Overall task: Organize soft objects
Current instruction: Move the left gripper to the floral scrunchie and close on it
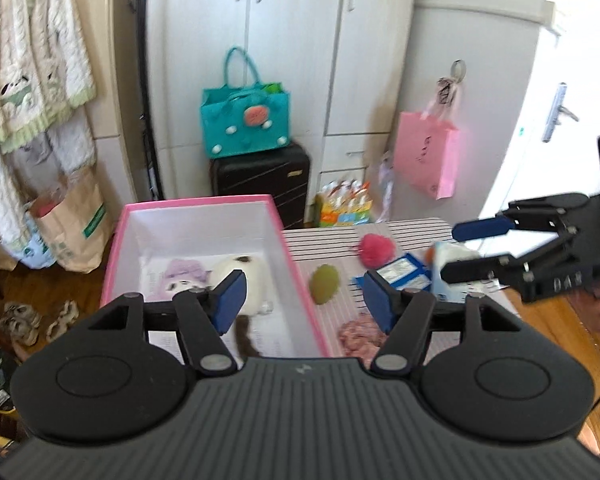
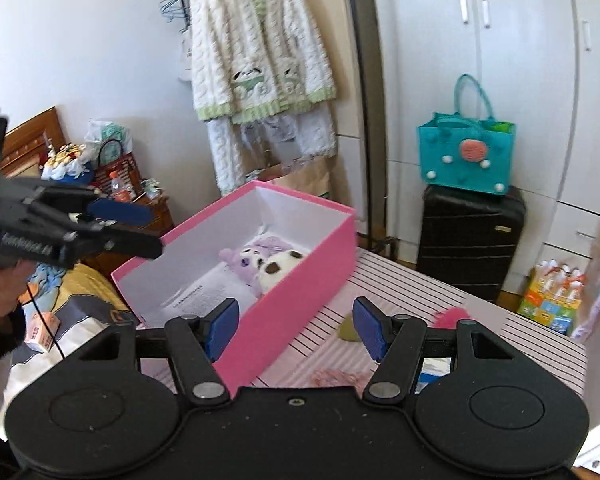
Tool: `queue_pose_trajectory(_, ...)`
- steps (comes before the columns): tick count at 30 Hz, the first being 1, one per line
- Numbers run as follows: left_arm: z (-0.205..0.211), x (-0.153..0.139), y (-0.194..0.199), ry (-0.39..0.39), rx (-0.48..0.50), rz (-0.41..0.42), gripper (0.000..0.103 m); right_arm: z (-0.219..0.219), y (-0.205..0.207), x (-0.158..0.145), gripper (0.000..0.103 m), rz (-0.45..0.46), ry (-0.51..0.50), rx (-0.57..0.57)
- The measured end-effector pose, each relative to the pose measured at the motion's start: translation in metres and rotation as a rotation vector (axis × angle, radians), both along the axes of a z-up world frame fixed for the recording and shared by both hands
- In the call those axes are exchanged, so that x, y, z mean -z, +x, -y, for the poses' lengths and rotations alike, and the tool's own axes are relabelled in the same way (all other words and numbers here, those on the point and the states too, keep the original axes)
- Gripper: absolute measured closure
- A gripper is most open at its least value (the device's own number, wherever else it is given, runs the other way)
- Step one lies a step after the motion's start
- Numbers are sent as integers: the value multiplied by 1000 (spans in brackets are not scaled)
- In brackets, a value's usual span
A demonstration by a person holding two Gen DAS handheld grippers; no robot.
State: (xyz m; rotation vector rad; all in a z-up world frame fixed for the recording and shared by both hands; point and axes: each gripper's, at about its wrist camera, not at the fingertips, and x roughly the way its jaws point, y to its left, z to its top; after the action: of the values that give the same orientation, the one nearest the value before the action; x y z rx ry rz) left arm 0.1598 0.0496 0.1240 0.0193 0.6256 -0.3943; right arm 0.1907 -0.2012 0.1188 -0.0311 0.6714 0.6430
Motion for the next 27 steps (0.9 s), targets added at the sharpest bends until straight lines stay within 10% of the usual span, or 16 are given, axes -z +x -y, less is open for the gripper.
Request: queue_pose_trajectory(27, 130, 106, -14, -21, -7, -64, 32, 82, -4, 49, 34, 22, -24, 63)
